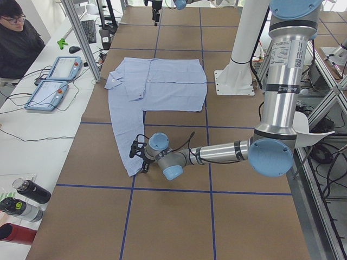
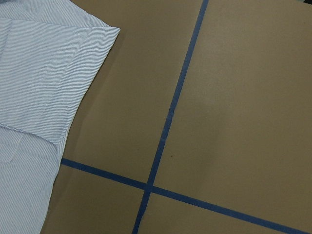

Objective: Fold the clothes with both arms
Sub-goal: 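Lower the left gripper onto the cuff of the other sleeve and grasp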

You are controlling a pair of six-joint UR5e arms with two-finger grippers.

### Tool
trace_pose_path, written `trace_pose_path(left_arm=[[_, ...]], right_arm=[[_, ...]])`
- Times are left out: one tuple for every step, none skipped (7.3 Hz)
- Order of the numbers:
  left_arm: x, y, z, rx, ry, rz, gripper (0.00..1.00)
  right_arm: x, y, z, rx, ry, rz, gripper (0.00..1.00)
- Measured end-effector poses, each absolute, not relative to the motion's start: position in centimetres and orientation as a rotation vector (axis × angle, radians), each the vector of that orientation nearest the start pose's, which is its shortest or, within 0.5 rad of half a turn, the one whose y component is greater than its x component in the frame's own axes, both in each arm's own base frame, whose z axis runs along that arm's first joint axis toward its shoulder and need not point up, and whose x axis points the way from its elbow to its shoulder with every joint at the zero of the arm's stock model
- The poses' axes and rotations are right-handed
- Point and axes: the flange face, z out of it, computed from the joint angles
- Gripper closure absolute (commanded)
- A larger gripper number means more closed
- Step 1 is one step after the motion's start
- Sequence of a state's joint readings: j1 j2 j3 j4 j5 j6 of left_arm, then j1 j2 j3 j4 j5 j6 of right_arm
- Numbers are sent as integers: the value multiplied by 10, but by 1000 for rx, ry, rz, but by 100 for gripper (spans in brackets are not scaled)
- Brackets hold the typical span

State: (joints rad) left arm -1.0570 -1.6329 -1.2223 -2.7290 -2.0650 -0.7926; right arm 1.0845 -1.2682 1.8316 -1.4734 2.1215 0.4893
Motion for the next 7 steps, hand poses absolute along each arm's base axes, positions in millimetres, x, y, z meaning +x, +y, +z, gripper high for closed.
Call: trace_pose_path(left_arm=[[187, -507, 678, 395, 884, -41, 61], [188, -507, 677, 396, 886, -40, 89], [188, -507, 676, 397, 889, -39, 100], [188, -506, 675, 397, 892, -37, 100], [187, -505, 674, 397, 894, -34, 100], [186, -504, 672, 400, 898, -32, 100], [186, -503, 668, 405, 903, -29, 100]], right_arm=[[-204, -559, 364, 320, -770, -179, 0], [-204, -559, 364, 321, -770, -179, 0], [-204, -559, 364, 321, -771, -179, 0], [-204, -559, 364, 321, -771, -179, 0], [-204, -559, 364, 321, -771, -180, 0], [-204, -559, 363, 322, -771, -180, 0], [-204, -559, 363, 322, -772, -180, 0]])
